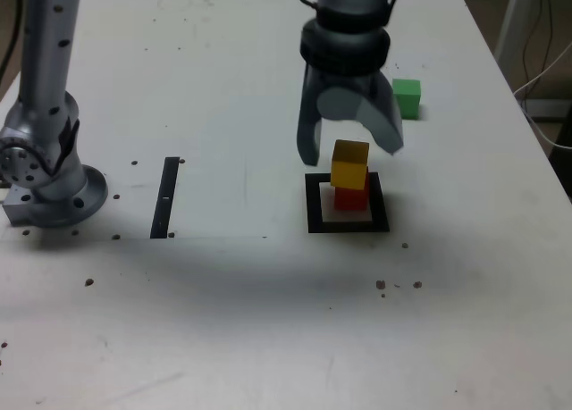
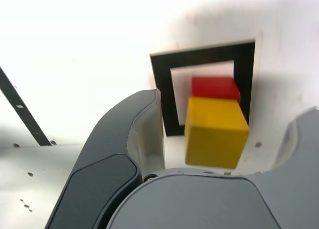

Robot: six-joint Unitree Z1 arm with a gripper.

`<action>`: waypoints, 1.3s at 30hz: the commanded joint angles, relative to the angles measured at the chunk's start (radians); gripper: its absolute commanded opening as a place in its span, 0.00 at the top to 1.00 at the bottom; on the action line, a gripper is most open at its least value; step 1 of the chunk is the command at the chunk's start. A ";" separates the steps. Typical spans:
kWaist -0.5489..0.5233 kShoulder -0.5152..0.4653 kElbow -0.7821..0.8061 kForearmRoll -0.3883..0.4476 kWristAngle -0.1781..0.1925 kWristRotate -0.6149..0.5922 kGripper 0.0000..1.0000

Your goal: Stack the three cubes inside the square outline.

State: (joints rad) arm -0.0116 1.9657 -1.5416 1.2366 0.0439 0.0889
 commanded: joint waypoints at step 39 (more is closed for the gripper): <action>0.298 0.513 -0.776 0.302 0.117 0.318 0.04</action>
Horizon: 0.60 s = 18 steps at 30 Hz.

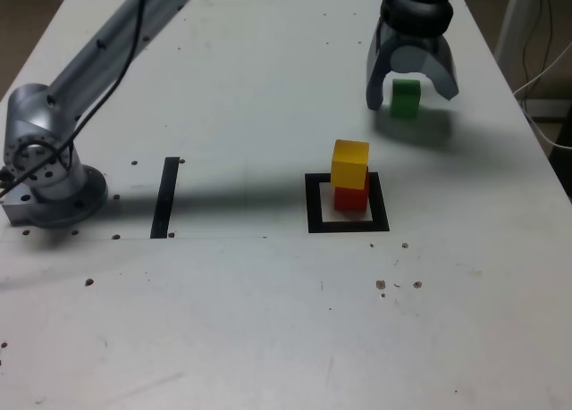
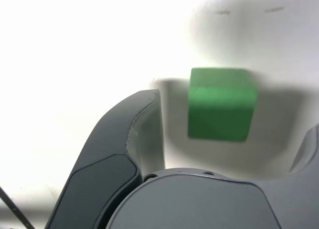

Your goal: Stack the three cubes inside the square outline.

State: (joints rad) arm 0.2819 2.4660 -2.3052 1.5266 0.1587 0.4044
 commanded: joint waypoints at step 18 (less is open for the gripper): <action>0.009 0.082 -0.121 0.062 -0.009 0.012 0.72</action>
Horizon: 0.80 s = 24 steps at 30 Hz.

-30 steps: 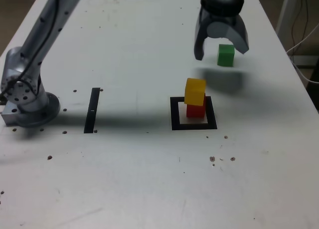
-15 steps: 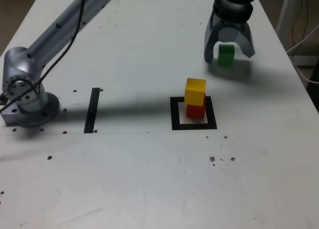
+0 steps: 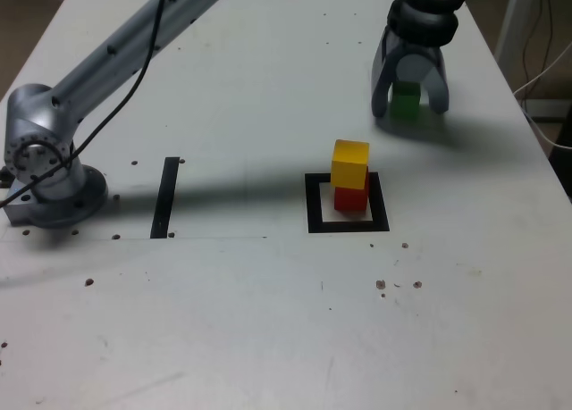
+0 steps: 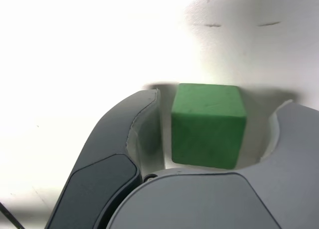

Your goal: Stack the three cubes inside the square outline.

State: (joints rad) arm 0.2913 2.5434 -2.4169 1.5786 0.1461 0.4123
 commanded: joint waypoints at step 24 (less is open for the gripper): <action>-0.027 -0.037 -0.017 0.044 0.015 0.016 0.77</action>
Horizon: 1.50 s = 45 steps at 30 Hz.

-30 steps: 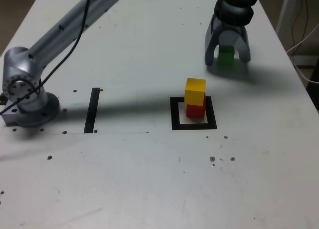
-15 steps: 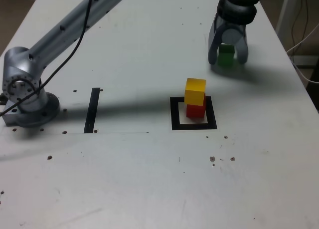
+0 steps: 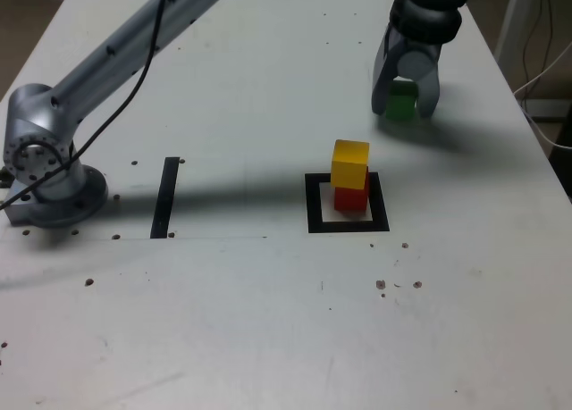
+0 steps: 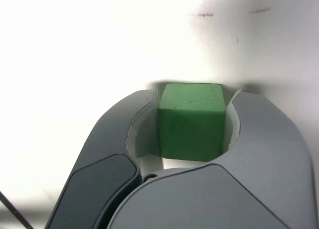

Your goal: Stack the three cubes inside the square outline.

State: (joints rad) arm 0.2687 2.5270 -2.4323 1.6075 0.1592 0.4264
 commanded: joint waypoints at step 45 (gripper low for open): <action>-0.378 -0.533 0.566 -0.021 -0.099 -0.301 0.77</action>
State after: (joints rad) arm -0.1059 1.9970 -1.8688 1.5857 0.0650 0.1295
